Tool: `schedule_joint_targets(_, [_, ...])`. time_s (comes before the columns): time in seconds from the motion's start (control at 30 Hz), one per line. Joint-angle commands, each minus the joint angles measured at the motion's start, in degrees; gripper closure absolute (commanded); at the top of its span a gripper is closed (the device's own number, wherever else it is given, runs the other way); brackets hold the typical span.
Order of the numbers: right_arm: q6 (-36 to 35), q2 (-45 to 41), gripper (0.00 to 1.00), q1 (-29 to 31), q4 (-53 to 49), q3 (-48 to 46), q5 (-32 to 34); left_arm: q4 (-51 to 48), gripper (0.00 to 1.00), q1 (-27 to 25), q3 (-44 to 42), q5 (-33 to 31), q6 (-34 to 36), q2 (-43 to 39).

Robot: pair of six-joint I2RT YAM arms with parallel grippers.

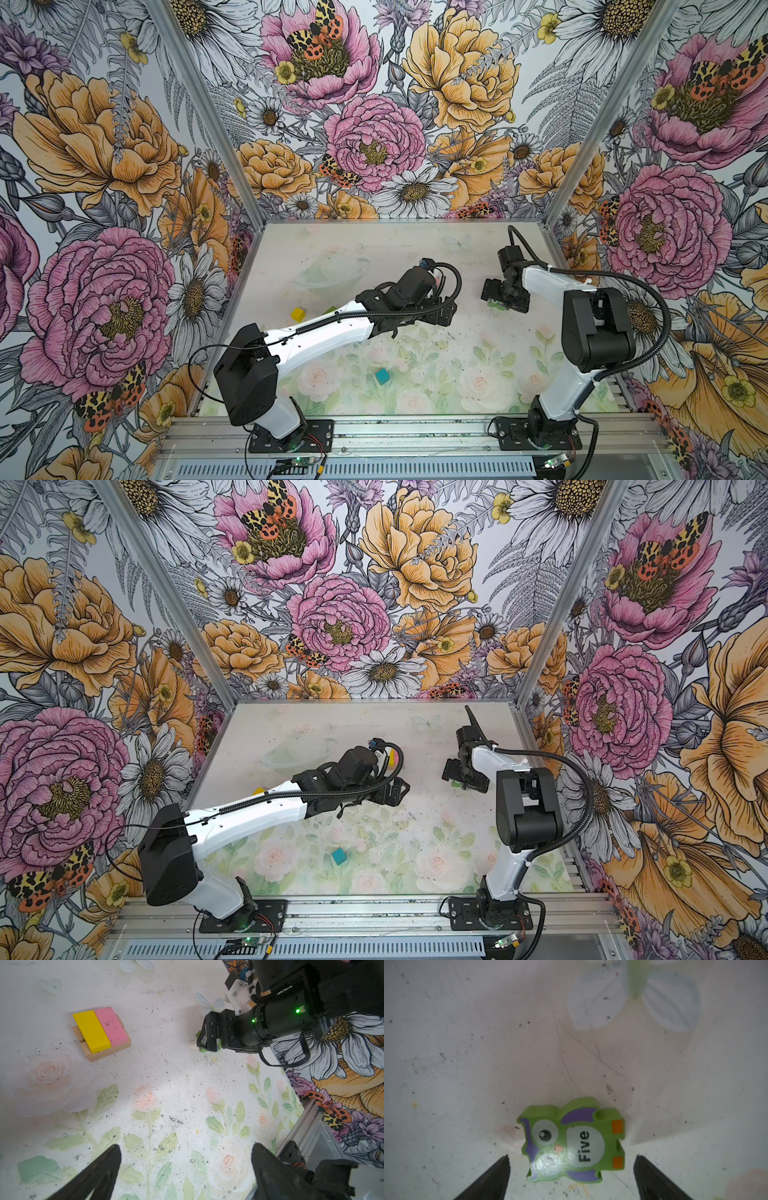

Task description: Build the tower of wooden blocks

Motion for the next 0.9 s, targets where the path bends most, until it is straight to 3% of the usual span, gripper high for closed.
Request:
schedule_joint_targets(0.0, [-0.94, 2.19, 0.08, -0.58, 1.19, 2.21, -0.07, 2.27, 0.01, 1.18, -0.99, 2.06, 1.50, -1.73])
schedule_joint_targets(0.87, [-1.84, 5.42, 0.29, -1.16, 0.39, 4.42, -1.62, 4.64, 0.01, 5.11, -5.23, 5.87, 1.33, -4.44])
